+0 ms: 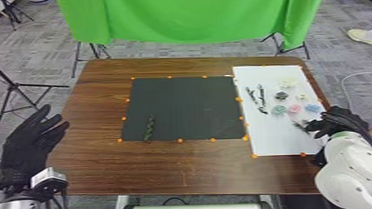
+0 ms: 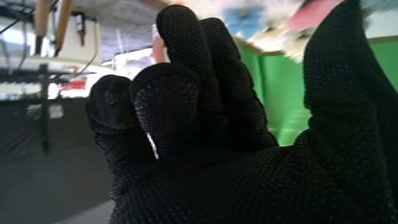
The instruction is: Arrange flowers
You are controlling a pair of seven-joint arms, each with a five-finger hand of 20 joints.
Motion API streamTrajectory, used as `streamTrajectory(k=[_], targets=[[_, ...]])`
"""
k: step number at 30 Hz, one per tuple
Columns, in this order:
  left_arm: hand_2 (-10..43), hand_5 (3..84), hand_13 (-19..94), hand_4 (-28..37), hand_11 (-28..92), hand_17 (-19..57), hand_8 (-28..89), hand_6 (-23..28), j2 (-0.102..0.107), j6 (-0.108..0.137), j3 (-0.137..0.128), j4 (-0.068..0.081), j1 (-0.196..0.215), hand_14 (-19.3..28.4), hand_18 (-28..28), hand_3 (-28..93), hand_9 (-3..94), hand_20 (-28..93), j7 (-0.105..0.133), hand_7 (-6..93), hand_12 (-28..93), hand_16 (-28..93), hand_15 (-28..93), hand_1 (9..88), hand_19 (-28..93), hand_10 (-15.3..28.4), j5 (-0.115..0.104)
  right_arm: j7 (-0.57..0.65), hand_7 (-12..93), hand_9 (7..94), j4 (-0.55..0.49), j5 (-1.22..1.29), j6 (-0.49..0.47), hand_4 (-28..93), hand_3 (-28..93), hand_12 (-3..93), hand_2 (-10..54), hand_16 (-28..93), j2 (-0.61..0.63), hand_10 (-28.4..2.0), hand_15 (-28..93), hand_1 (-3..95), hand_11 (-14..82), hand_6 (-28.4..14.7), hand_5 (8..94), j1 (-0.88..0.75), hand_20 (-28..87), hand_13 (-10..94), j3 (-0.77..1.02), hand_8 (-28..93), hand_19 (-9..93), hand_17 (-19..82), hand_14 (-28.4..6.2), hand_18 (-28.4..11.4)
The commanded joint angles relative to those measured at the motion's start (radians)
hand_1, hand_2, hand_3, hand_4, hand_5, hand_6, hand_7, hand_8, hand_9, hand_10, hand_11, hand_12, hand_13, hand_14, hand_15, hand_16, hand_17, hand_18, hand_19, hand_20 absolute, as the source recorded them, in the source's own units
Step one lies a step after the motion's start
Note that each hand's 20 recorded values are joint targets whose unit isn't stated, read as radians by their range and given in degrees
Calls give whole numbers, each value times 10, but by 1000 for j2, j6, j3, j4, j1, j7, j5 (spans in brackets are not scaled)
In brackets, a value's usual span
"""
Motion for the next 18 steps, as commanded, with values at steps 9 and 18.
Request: streamTrajectory(k=[9, 18], targets=[[45, 368, 247, -214, 248, -109, -98, 93, -19, -9, -1, -6, -1, 260, 233, 815, 341, -3, -30, 137, 96, -82, 467, 238, 548, 193, 7, 67, 180, 677, 52, 39, -66, -230, 798, 149, -59, 122, -4, -237, 835, 331, 415, -136, 640, 11, 588, 721, -42, -108, 932, 447, -147, -284], [47, 368, 247, -213, 249, -109, -98, 93, -11, -6, 8, -6, -6, 260, 233, 814, 343, -4, -24, 136, 96, -82, 468, 238, 548, 193, 4, 71, 176, 677, 104, 53, -53, -232, 802, 146, -57, 116, 22, -239, 834, 343, 413, -137, 653, 67, 583, 721, -97, -106, 932, 446, -144, -284]])
